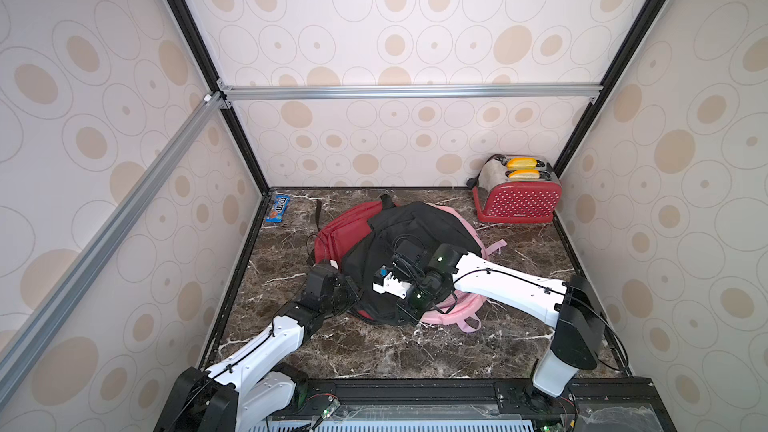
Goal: Zip up the backpack
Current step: Zip the zipper on the backpack.
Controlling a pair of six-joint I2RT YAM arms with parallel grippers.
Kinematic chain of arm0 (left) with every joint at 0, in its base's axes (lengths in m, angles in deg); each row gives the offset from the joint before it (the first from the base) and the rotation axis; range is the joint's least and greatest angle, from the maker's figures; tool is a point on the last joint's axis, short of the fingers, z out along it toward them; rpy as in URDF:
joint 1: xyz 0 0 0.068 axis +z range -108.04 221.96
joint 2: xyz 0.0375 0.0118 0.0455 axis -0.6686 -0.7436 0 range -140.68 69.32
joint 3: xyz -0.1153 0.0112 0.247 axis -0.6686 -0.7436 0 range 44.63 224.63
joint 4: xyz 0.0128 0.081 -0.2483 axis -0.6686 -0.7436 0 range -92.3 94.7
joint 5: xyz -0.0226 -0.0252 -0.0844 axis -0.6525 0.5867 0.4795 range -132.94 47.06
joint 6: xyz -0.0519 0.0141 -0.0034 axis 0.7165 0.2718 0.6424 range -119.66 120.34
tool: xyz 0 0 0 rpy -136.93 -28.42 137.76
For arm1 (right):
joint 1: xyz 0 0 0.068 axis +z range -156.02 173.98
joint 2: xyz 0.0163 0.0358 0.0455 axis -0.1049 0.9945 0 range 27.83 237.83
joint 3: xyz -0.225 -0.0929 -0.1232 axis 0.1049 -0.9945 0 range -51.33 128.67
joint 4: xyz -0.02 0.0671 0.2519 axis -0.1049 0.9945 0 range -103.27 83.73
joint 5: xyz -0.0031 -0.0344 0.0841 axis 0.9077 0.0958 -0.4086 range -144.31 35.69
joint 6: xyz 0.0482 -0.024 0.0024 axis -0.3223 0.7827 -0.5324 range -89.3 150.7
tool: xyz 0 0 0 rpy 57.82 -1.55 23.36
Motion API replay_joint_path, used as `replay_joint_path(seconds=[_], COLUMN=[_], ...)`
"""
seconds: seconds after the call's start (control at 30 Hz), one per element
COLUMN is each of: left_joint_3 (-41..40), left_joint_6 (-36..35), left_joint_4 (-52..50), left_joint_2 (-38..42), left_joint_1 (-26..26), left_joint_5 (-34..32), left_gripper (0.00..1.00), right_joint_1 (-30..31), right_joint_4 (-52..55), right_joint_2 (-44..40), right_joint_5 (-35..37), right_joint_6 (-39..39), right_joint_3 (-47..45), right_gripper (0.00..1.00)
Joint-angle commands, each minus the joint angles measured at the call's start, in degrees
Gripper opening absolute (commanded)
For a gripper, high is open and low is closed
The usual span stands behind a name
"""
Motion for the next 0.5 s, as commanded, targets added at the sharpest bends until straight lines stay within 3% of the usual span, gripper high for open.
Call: replay_joint_path(seconds=[0.0, 0.47], left_joint_3=[2.74, 2.37], left_joint_6=[-0.29, -0.35], left_joint_4=[0.96, 1.41], left_joint_2=[0.76, 1.27], left_joint_1=[0.00, -0.11], left_joint_5=[-1.41, -1.13], left_gripper=[0.00, 0.00], right_joint_1=[1.46, 2.69], right_joint_4=[-1.15, -4.10], right_joint_2=[0.73, 3.15], right_joint_5=[-3.83, -9.13], right_joint_6=[0.30, -0.60], right_joint_3=[2.42, 4.10], right_gripper=[0.00, 0.00])
